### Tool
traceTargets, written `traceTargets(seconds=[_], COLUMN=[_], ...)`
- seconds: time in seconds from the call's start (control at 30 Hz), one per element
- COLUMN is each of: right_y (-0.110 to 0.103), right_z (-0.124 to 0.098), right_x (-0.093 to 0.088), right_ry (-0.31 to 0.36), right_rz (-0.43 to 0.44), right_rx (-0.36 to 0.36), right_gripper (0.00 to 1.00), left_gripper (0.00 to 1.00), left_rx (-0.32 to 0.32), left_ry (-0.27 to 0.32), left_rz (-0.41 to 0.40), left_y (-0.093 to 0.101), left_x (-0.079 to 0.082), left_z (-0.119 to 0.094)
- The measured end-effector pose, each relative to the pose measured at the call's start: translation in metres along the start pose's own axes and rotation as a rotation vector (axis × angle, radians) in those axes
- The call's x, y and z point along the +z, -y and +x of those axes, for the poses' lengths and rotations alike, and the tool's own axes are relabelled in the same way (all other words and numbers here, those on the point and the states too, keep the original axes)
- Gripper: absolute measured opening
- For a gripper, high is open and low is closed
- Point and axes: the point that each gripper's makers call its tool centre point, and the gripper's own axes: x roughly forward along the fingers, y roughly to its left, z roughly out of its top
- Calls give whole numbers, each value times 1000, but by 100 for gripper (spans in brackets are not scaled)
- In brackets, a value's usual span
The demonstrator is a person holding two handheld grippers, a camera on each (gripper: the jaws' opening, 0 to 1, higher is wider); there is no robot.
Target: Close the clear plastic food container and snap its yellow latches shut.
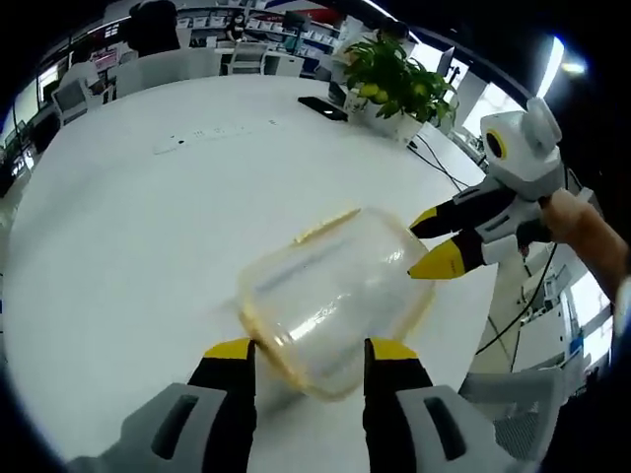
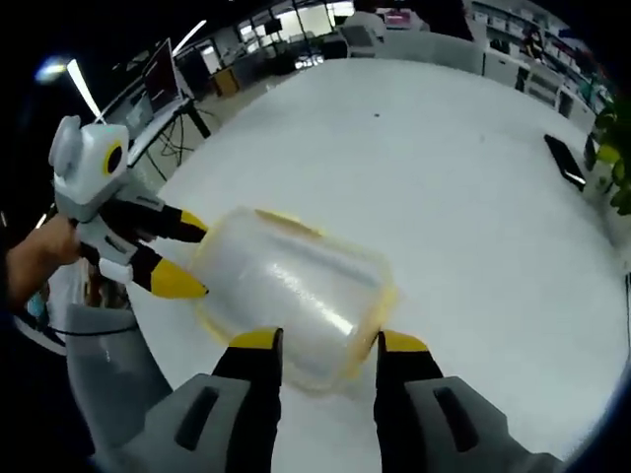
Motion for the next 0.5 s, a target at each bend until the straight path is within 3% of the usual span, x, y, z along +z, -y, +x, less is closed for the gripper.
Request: traceTargets(seconds=[0.07,0.23,0.27,0.3,0.5], right_y=[-2,-2,-2,-2,-2], right_z=[-1,-1,0,1,1], right_x=[0,0,-2,-3,-1], right_ry=[-5,-8,-12,-8,-7], right_rz=[-36,-34,-30,-31,-27], right_rx=[-19,-20,-20,-21,-23], right_gripper=[32,32,32,32,33], left_gripper=[35,33,33,33,34], left_rx=[3,9,30,29,25], left_ry=[4,24,52,24,28], left_rz=[-14,-44,12,-19,-15], left_y=[1,0,-6,-1,3], left_x=[-1,0,7,3,2], left_z=[0,0,1,0,1])
